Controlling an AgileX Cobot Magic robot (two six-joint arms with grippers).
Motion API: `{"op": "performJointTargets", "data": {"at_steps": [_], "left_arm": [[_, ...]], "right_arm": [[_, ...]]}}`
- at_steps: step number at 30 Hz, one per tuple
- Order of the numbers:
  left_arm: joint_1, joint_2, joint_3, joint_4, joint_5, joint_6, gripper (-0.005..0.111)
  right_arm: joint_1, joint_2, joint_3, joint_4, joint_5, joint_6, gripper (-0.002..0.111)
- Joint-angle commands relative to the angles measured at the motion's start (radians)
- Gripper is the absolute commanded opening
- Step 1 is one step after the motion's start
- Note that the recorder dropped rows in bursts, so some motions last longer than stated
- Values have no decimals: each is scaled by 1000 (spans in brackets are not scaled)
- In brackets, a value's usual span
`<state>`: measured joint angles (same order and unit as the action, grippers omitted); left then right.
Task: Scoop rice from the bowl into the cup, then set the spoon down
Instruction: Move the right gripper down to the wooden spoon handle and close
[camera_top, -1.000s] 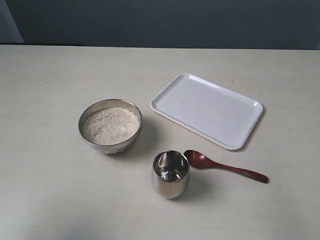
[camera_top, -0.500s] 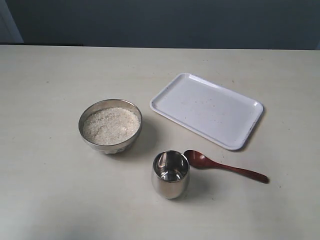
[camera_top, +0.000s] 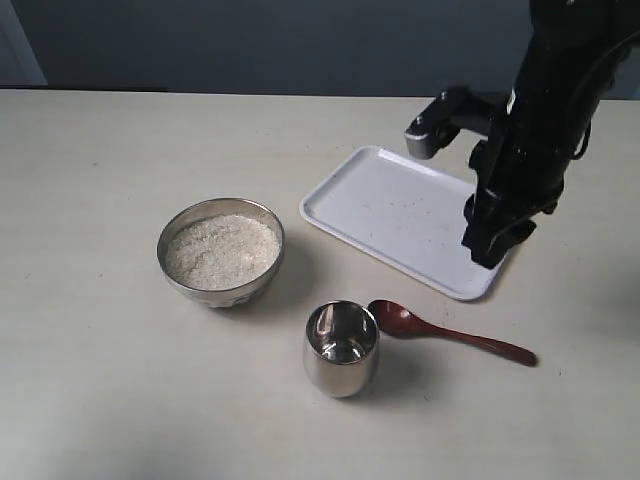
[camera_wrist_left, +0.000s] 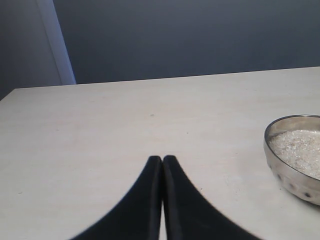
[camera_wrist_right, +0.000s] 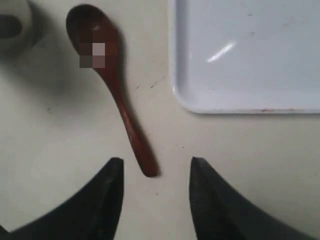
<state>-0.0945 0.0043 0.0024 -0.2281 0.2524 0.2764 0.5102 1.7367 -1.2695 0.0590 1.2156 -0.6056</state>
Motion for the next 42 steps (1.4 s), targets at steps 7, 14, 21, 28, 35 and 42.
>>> {"op": "performJointTargets", "data": {"at_steps": [7,14,21,28,35,42], "left_arm": [[33,-4,-2,4,-12,-5,1],[33,-4,-2,4,-12,-5,1],[33,-4,-2,4,-12,-5,1],[33,-4,-2,4,-12,-5,1],[33,-4,-2,4,-12,-5,1],[33,-4,-2,4,-12,-5,1]], "right_arm": [[13,0,207,-59,-32,11,40],[13,0,316,-52,-195,11,40],[13,9,327,-59,-266,11,40],[13,72,327,-72,-302,11,40],[13,134,327,-76,-318,11,40],[13,176,327,-76,-334,11,40]]}}
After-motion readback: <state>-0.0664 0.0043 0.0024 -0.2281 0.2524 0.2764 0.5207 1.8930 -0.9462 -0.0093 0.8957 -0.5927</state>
